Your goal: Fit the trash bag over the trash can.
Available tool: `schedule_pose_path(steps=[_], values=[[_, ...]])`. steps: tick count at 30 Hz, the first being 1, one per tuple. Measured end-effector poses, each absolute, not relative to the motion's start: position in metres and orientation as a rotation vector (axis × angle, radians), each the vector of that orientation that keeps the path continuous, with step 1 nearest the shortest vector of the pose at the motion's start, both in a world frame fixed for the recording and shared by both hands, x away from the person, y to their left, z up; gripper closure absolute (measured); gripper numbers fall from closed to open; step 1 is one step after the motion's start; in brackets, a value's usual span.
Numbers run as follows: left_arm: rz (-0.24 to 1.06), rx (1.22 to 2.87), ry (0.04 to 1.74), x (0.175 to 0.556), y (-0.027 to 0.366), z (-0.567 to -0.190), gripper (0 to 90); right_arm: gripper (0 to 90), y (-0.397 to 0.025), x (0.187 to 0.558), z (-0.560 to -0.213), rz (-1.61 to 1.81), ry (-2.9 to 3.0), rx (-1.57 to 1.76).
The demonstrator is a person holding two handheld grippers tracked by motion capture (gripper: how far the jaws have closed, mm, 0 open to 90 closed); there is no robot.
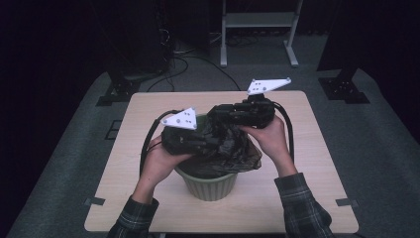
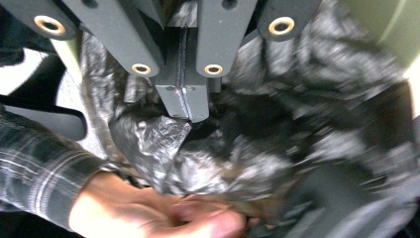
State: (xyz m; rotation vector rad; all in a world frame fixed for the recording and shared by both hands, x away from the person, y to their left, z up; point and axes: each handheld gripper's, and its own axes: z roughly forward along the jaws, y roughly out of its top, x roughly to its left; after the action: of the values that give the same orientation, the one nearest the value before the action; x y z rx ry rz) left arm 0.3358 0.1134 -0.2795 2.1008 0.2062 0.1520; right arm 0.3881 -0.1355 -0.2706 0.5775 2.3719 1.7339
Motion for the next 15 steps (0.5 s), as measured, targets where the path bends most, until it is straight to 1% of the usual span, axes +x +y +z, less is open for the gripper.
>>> schedule_pose_path(steps=[2, 8, 15], values=[[0.176, 2.095, 0.232, 0.338, 0.120, -0.279, 90.0, 65.3, -0.143, 0.386, -0.272, 1.722, 2.370, 0.606], [0.214, 2.065, 0.303, 0.345, 0.136, -0.279, 90.0, 58.9, -0.169, 0.379, -0.278, 1.706, 2.340, 0.657], [0.240, 2.059, 0.347, 0.348, 0.149, -0.280, 90.0, 57.3, -0.200, 0.362, -0.283, 1.722, 2.317, 0.696]])
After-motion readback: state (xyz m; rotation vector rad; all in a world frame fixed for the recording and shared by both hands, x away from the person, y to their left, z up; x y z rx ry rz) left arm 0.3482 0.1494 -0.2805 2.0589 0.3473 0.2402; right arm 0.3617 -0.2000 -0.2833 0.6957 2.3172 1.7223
